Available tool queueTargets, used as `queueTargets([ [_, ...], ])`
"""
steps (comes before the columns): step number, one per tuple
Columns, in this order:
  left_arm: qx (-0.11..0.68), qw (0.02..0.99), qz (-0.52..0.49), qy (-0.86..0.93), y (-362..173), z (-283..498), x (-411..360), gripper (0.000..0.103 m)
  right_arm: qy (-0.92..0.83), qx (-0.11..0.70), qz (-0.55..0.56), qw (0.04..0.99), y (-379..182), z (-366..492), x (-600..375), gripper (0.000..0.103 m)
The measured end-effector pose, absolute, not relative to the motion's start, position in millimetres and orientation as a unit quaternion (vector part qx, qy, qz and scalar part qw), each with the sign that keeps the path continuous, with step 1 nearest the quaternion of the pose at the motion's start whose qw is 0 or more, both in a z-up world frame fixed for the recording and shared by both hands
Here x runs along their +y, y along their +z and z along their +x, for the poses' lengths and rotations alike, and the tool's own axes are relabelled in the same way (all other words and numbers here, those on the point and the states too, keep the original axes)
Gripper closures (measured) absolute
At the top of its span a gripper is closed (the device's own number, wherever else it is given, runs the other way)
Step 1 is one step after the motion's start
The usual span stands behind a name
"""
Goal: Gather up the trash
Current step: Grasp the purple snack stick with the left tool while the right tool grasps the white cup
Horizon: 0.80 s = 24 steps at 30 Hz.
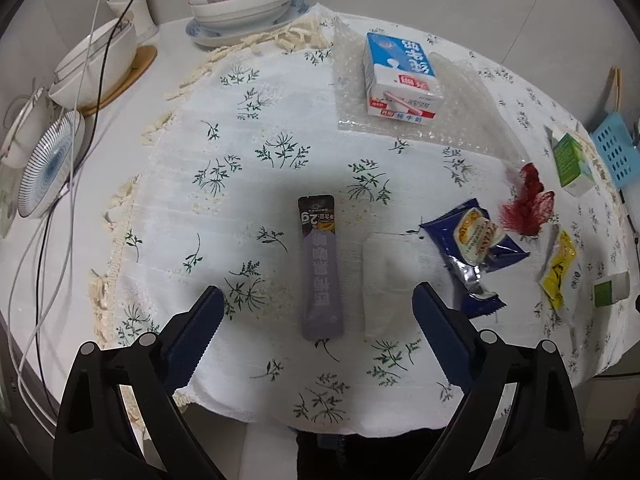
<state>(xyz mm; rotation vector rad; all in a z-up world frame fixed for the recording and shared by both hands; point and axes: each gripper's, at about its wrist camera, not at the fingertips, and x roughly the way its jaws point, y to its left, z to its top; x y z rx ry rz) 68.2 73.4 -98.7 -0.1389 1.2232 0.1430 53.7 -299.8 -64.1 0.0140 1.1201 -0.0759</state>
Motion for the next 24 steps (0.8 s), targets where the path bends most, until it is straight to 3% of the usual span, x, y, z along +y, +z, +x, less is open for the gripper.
queueTargets([
  [6,0.599,0.794,-0.067,0.082,-127.7,87.0,84.1,0.021,-0.049,0.555,0.014,0.830,-87.3,70.6,-306.9,0.022],
  [16,0.619,0.779,-0.056,0.083,-142.6,94.8,79.9,0.047,-0.055,0.583,0.023,0.810,-113.1,86.0,-308.4,0.039],
  [21,0.630,0.770,-0.056,0.085,-142.4,100.6,75.3,0.067,-0.061,0.594,0.032,0.802,-120.8,90.4,-308.8,0.058],
  [22,0.632,0.768,-0.055,0.088,-140.5,101.4,74.1,0.077,-0.062,0.595,0.033,0.801,-122.2,90.7,-309.0,0.061],
  [23,0.633,0.767,-0.054,0.090,-140.1,102.6,73.8,0.086,-0.063,0.594,0.036,0.801,-123.0,90.5,-309.5,0.061],
  [24,0.635,0.765,-0.055,0.089,-140.0,103.8,73.6,0.086,-0.064,0.593,0.039,0.801,-123.2,90.2,-309.7,0.061],
])
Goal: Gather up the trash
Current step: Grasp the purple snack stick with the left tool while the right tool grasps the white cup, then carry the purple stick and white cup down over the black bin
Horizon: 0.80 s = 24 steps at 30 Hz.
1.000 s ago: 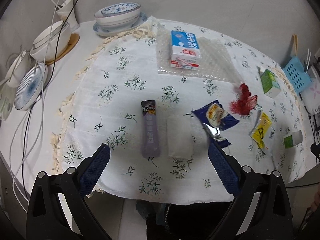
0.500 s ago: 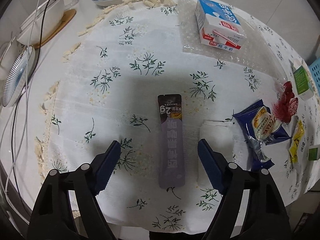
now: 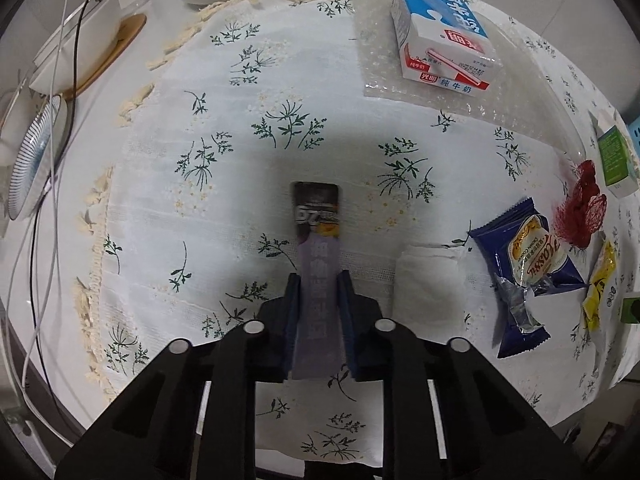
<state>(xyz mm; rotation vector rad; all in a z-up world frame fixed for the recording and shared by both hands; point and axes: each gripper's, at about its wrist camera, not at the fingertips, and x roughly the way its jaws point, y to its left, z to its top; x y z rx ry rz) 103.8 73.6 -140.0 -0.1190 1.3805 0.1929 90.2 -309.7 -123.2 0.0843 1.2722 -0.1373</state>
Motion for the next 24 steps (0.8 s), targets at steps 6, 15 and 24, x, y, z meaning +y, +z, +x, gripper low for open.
queueTargets([
  [6,0.625,0.775,-0.059,0.076,-125.7,98.8,74.3,0.093,-0.061,0.582,0.044,0.810,-114.2,85.7,-309.8,0.061],
  [15,0.580,0.811,-0.065,0.043,-77.7,54.1,50.2,0.093,-0.028,0.545,0.040,0.837,-73.7,55.8,-296.8,0.061],
  [24,0.545,0.835,-0.074,0.000,-48.5,-8.4,14.7,0.093,0.012,0.514,0.023,0.857,-39.8,2.9,-272.1,0.061],
])
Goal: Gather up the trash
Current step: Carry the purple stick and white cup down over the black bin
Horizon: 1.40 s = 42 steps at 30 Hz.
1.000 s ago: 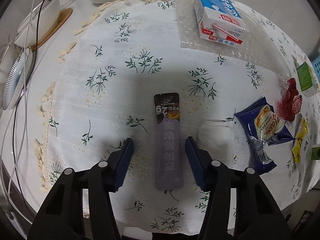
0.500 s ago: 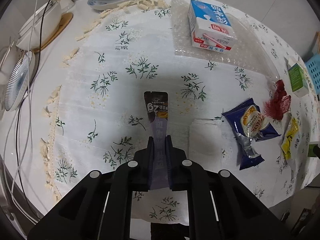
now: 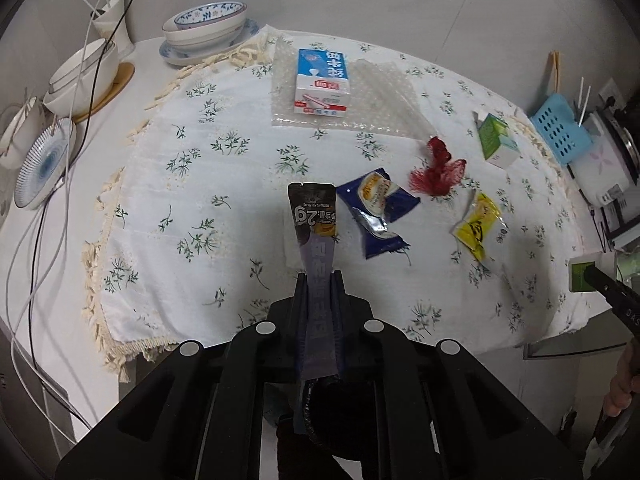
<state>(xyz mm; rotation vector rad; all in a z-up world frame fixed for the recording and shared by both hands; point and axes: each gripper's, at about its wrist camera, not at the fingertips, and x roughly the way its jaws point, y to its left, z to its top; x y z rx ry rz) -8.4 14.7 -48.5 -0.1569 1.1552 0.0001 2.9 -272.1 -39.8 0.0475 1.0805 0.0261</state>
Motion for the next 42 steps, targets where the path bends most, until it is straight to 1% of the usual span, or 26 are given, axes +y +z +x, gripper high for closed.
queueTargets([
  [6,0.545,0.835,-0.075,-0.018,-52.2,-44.6,-3.6,0.093,0.038,0.511,0.005,0.859,-34.0,-30.5,-254.4,0.061],
  [11,0.558,0.825,-0.079,-0.031,-70.9,-72.6,-16.6,0.093,0.064,0.521,-0.020,0.851,-46.7,-60.2,-240.7,0.061],
  [19,0.591,0.801,-0.079,-0.048,-116.9,-112.2,-34.6,0.093,0.081,0.557,-0.046,0.825,-95.4,-95.9,-226.3,0.061],
  [25,0.606,0.790,-0.079,-0.060,-154.5,-132.2,-46.4,0.093,0.087,0.584,-0.044,0.806,-139.6,-107.0,-224.4,0.061],
  [32,0.616,0.780,-0.078,-0.073,-187.1,-139.0,-57.2,0.093,0.086,0.599,-0.044,0.795,-180.9,-109.0,-222.1,0.061],
  [42,0.628,0.770,-0.072,-0.083,-235.3,-136.8,-78.6,0.093,0.068,0.623,-0.044,0.778,-220.3,-114.8,-231.8,0.061],
])
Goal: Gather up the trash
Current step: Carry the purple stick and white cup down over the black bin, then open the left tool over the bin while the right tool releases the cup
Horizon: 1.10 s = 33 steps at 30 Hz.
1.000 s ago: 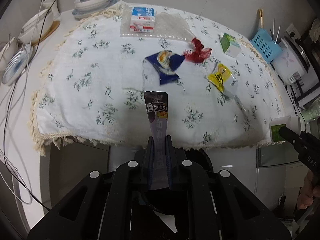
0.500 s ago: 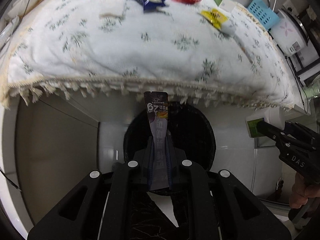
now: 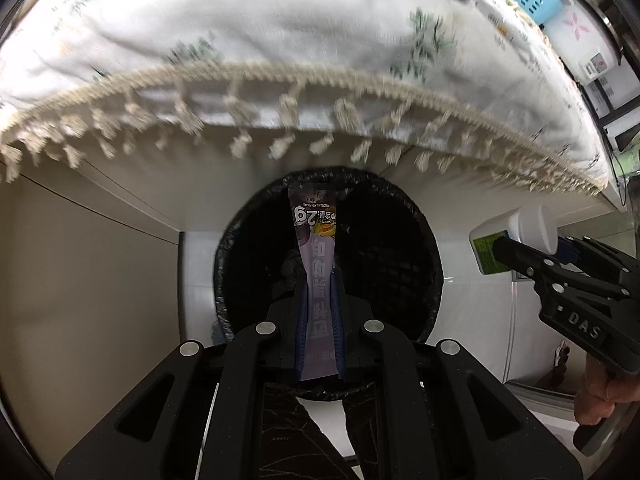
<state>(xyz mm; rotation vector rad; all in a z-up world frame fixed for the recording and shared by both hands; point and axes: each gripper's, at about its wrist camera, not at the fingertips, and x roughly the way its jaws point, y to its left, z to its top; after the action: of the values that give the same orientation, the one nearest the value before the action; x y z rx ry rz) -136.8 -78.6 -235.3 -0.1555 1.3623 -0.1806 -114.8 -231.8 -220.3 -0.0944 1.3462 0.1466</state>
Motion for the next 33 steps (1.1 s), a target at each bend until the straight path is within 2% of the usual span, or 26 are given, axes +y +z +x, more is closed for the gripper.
queueTargets([
  [13,0.647,0.754,-0.042,-0.104,-295.7,-126.2,-114.0,0.093,0.046,0.643,-0.028,0.764,-248.9,-137.0,-257.7,0.061],
  [18,0.648,0.752,-0.028,-0.115,-305.3,-123.1,-123.6,0.092,0.043,0.644,-0.025,0.763,-260.4,-141.3,-258.7,0.061],
  [22,0.644,0.756,-0.023,-0.116,-301.0,-123.5,-124.9,0.087,0.042,0.647,-0.023,0.761,-264.2,-142.0,-264.4,0.061],
  [24,0.642,0.758,-0.023,-0.113,-296.3,-123.8,-121.7,0.078,0.043,0.648,-0.023,0.760,-264.4,-138.1,-261.2,0.061],
  [26,0.639,0.761,-0.024,-0.111,-289.8,-123.7,-117.7,0.060,0.045,0.649,-0.025,0.759,-267.4,-132.3,-252.8,0.061],
  [27,0.634,0.765,-0.024,-0.107,-286.5,-123.3,-114.8,0.056,0.047,0.649,-0.026,0.759,-269.4,-130.3,-248.8,0.061],
  [29,0.629,0.771,-0.030,-0.098,-280.2,-122.0,-108.2,0.041,0.049,0.650,-0.025,0.758,-269.7,-128.8,-247.4,0.061],
  [30,0.625,0.774,-0.033,-0.094,-277.4,-121.6,-104.8,0.039,0.050,0.650,-0.025,0.758,-271.0,-126.7,-245.3,0.061],
  [33,0.613,0.786,-0.038,-0.074,-268.5,-119.8,-94.0,0.020,0.054,0.650,-0.023,0.758,-273.9,-120.3,-238.8,0.061],
])
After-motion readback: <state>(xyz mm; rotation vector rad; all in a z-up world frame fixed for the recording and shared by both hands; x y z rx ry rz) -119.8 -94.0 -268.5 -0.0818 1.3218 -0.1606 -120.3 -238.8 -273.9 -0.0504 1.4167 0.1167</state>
